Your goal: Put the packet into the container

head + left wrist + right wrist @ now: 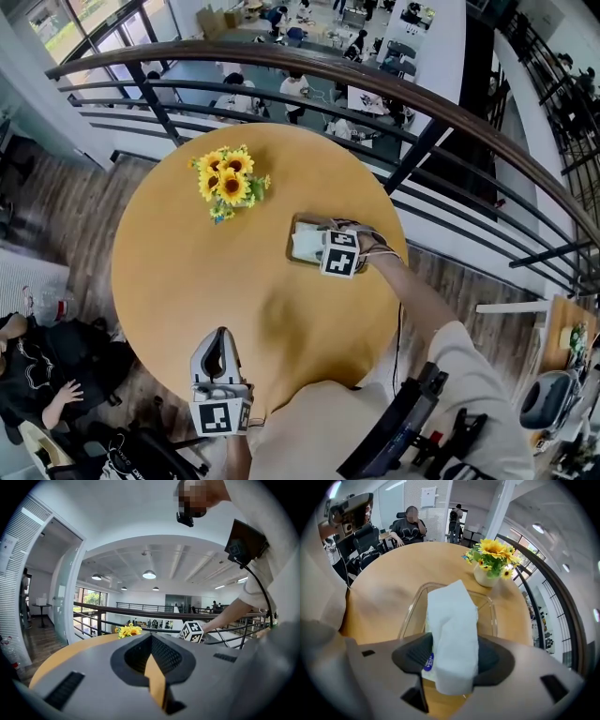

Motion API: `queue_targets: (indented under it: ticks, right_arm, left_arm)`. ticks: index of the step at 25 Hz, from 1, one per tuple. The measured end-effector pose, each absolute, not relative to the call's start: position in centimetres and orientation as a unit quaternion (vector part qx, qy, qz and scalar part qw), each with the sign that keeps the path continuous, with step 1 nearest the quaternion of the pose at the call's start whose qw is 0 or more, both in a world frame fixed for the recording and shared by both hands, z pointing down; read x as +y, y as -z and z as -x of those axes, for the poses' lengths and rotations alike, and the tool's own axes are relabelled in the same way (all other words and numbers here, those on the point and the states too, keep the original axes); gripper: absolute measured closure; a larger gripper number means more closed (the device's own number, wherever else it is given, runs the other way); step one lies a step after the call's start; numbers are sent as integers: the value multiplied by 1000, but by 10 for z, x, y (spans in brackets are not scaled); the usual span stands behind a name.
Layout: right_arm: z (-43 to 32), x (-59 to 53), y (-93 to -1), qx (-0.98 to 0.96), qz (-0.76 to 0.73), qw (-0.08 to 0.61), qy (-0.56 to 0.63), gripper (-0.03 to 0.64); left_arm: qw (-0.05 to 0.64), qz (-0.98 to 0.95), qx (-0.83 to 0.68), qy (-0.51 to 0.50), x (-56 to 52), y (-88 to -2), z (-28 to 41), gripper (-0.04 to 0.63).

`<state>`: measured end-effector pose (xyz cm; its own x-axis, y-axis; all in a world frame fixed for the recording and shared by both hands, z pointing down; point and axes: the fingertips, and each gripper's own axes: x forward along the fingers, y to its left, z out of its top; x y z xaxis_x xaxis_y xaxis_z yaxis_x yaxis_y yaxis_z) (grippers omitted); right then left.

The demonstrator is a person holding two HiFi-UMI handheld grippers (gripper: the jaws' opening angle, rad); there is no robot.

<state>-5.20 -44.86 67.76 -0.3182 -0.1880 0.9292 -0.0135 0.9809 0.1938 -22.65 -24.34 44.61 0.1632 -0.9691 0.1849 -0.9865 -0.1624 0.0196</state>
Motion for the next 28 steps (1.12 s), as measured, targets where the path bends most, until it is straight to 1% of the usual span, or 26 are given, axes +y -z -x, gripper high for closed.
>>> queue_targets:
  ticks: [10,19,23,24,26,28]
  right_arm:
    - [50,-457,-635,-826,-115,542,109,368]
    - [46,-450,-592,-845,-179,488,128,369]
    - [44,-439,-567,-855,-223,448,136,370]
    - [43,-435,-560,-859,-236,434,135,376]
    - [38,-427,-543,-862,-267,407,141,415]
    - [32,-420,-524,-862,-301,379,152,471]
  left_arm:
    - [53,-767,-637,-54,-238,-440,218,591]
    - [32,-781,-622,-45,-232,-432,204,591]
    - [21,-787,-615,-39,-225,-427,199,591]
    - [18,-789,-613,-38,-223,-425,197,591]
    - [12,-793,-608,-35,-220,-420,193,591]
    - [7,-797,-603,-33,-217,-414,188,591]
